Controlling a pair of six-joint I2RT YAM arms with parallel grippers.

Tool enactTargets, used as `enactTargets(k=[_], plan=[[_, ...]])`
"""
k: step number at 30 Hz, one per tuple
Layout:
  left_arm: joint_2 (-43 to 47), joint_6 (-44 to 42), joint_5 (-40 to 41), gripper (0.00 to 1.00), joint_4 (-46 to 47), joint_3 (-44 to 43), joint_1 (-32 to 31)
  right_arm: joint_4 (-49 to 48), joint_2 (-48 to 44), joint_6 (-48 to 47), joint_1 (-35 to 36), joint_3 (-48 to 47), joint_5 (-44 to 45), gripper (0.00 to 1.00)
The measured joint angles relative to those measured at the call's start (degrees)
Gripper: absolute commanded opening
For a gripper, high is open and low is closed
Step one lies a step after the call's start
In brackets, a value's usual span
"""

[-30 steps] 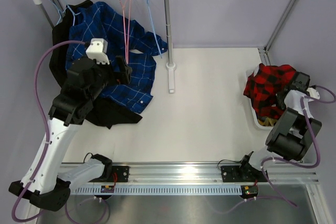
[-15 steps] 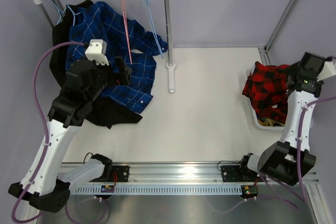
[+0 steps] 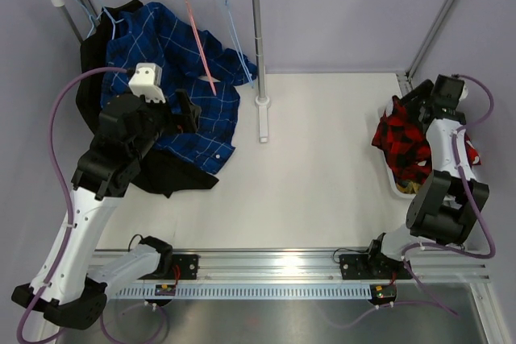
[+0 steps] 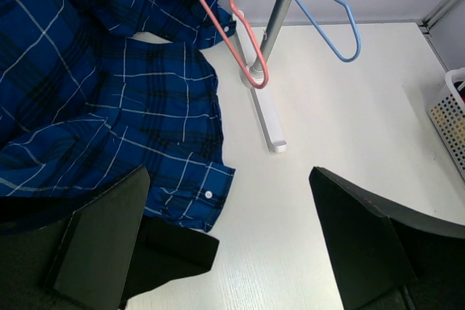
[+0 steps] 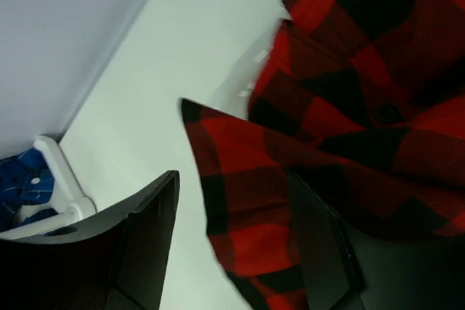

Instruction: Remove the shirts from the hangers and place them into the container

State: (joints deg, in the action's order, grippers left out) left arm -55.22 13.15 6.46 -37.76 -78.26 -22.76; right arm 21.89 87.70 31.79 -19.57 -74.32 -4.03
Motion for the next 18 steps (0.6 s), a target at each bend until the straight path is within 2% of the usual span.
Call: enactTargets(k=[7,14,18], plan=[[1.49,-0.02,0.39,0.99,-0.04,1.18,0.00,-1.70,6.56,4.33,-8.00,8.48,-0.96,0.70],[1.55,-0.02,0.46,0.99,-0.04,1.55,0.00,-2.47,7.21,5.86,-8.15,9.29,0.13,0.73],[1.73,-0.02,0.66,0.99,-0.04,1.55,0.00,2.32,3.21,4.39,-8.13,6.97,1.66,0.77]])
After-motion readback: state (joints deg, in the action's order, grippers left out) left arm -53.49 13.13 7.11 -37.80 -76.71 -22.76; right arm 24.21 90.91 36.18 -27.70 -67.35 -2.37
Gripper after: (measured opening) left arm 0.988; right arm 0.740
